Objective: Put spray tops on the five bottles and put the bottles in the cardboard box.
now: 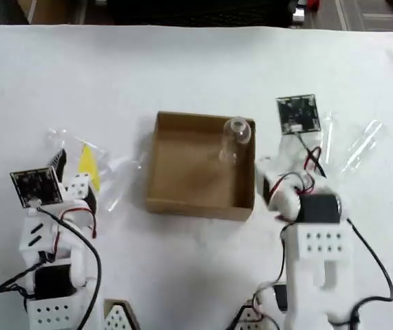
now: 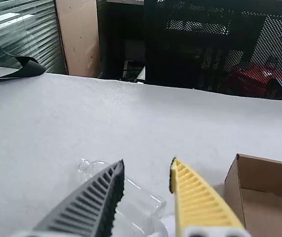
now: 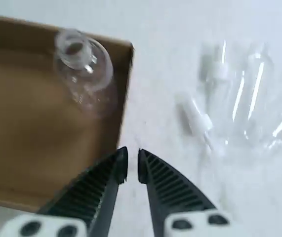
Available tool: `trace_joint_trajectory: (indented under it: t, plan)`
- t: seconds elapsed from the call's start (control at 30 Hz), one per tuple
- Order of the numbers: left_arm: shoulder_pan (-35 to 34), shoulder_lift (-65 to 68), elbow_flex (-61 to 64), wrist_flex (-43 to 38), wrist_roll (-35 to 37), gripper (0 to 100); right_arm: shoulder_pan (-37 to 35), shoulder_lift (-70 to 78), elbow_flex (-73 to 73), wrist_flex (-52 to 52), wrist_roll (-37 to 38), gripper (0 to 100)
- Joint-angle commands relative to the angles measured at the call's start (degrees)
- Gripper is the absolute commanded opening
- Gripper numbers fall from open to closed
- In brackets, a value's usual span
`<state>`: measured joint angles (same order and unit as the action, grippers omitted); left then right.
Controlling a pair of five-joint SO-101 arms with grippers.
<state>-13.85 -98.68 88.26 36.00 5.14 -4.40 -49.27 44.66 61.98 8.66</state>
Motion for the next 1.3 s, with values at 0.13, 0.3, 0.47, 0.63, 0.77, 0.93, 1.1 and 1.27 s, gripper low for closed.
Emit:
trace_joint_trajectory:
  t: [0.13, 0.3, 0.47, 0.63, 0.77, 0.93, 1.1, 1.27]
  plan:
    - [0.8, -0.9, -0.4, -1.9, -0.7, 15, -9.5, 9.6, -24.4, 9.2, -1.8, 10.1]
    - [0.8, -0.9, -0.3, -1.9, -0.7, 15, -9.9, 27.4, -40.5, 16.7, -8.0, 13.3]
    - [0.8, -1.0, 2.6, -6.3, -0.7, 15, -11.0, 40.6, -52.5, 21.3, -9.0, 16.8]
    - [0.7, -1.0, 3.4, -7.6, -0.5, 15, -11.0, 47.5, -59.6, 23.9, -10.0, 17.0]
    - [0.8, -1.0, 3.7, -7.6, -0.5, 15, -10.6, 50.7, -62.0, 23.9, -10.0, 16.8]
    - [0.9, -1.0, 3.6, -6.6, -0.4, 15, -12.1, 51.1, -63.6, 23.8, -10.0, 16.9]
    - [0.9, -1.0, 3.5, -6.5, -0.4, 15, -12.6, 53.4, -63.3, 22.4, -10.0, 16.8]
    - [0.9, -1.0, 3.5, -6.5, -0.4, 15, -12.4, 56.0, -63.3, 24.0, -10.0, 16.6]
